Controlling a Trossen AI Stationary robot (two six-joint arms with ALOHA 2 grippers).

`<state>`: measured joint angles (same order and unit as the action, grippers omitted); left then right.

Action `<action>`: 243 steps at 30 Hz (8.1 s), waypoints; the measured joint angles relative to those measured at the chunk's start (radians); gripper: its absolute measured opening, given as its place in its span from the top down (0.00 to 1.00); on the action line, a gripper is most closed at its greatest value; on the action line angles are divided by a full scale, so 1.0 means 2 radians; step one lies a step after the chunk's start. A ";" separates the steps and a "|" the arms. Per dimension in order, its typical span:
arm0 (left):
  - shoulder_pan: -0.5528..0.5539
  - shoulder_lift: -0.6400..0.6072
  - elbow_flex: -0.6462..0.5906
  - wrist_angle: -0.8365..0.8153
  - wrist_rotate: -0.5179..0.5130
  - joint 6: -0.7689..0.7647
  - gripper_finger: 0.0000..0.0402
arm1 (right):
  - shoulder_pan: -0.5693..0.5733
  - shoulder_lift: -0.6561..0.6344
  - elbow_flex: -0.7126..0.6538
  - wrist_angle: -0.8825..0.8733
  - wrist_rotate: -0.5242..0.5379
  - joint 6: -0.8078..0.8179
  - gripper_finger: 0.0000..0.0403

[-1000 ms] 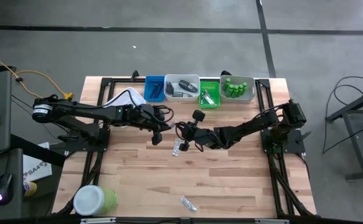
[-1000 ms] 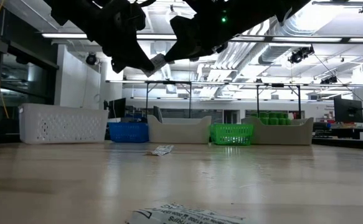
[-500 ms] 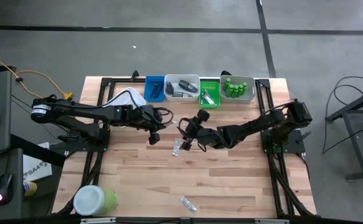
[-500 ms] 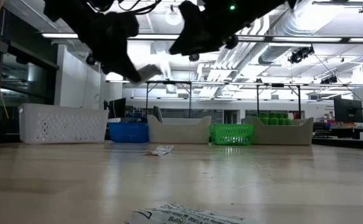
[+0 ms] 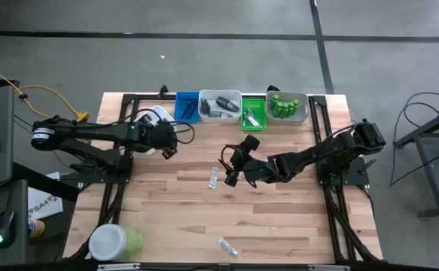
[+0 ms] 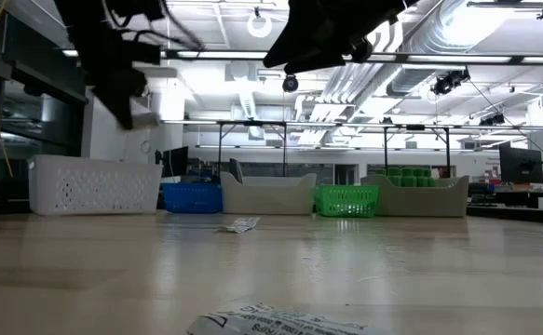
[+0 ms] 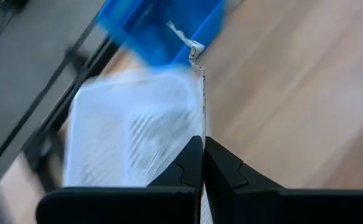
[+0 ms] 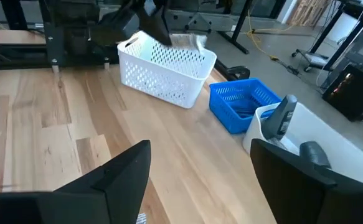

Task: Pick & Place Travel size toiletries
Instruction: Put the bandage pack into the left white bin

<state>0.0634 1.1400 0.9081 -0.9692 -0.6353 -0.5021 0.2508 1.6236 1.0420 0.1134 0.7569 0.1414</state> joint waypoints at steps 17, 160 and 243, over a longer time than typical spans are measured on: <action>0.090 0.043 0.000 -0.106 0.053 -0.103 0.93 | 0.002 0.000 0.000 -0.022 -0.004 0.030 0.36; -0.029 0.010 -0.147 0.550 0.283 0.052 0.85 | -0.053 0.124 -0.001 0.271 -0.117 -0.151 0.99; -0.183 -0.072 -0.042 -0.024 -0.020 -0.176 0.61 | 0.257 0.109 -0.001 0.026 -0.129 0.075 0.27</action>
<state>-0.3030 0.9958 0.8234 -1.0165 -0.6748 -0.8541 0.7639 1.8416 1.0405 0.1661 0.4997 0.2913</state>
